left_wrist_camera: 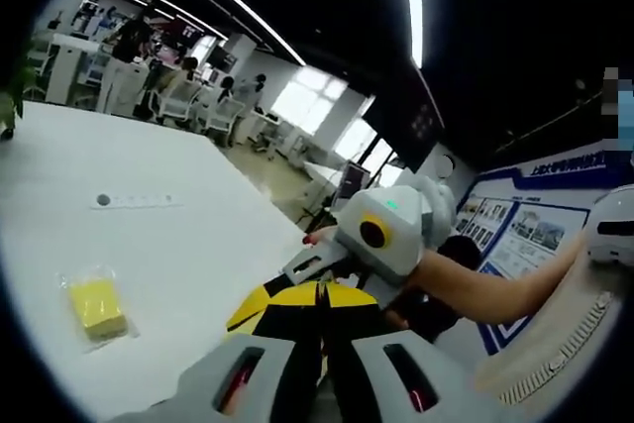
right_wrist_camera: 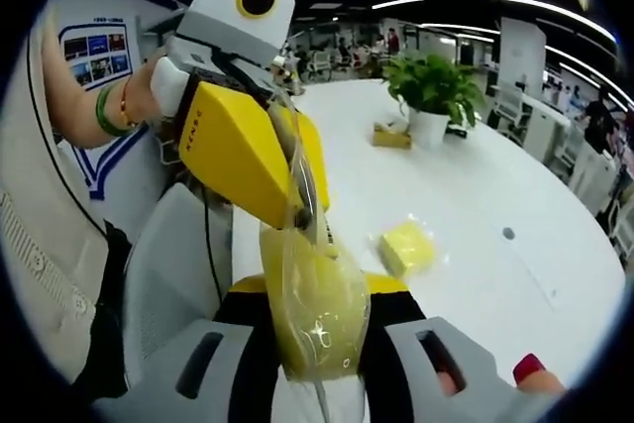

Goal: Compare the silicone blocks by pressing each to a similar depth, holding the contact briefly, and releasing to observe deformation and rebound differences across the visible hardness samples.

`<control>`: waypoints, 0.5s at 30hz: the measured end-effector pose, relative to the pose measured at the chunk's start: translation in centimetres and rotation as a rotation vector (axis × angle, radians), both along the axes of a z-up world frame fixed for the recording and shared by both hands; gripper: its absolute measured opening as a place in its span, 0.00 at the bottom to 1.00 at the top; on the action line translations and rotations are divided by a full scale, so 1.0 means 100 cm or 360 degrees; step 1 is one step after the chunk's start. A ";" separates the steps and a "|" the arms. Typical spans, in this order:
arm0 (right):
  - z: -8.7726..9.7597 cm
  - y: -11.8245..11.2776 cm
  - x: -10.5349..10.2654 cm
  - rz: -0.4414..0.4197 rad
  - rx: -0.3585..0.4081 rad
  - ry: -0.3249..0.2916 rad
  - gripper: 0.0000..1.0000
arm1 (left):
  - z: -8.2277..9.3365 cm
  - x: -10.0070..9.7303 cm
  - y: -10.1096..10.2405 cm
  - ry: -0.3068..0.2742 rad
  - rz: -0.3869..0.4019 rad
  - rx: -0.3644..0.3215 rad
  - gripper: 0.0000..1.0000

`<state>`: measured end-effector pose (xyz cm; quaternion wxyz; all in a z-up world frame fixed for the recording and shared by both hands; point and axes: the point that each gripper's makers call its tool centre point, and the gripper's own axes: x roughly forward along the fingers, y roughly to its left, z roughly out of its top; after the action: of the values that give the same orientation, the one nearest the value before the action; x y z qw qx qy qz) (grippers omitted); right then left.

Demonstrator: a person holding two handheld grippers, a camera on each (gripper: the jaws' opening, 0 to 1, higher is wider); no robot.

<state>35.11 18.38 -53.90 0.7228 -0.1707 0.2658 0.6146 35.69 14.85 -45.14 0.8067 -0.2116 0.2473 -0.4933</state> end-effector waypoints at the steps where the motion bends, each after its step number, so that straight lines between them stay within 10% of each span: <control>1: -0.002 0.000 -0.001 0.0004 -0.0007 0.0005 0.25 | -0.001 0.000 0.000 0.0005 0.0001 0.0001 0.00; 15: -0.011 0.000 -0.005 0.0051 -0.0055 0.0032 0.29 | -0.011 -0.002 0.002 0.0074 0.0019 -0.0029 0.00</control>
<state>34.60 18.37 -54.98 0.7070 -0.1813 0.2809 0.6231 35.50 15.06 -46.22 0.8016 -0.2317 0.2604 -0.4857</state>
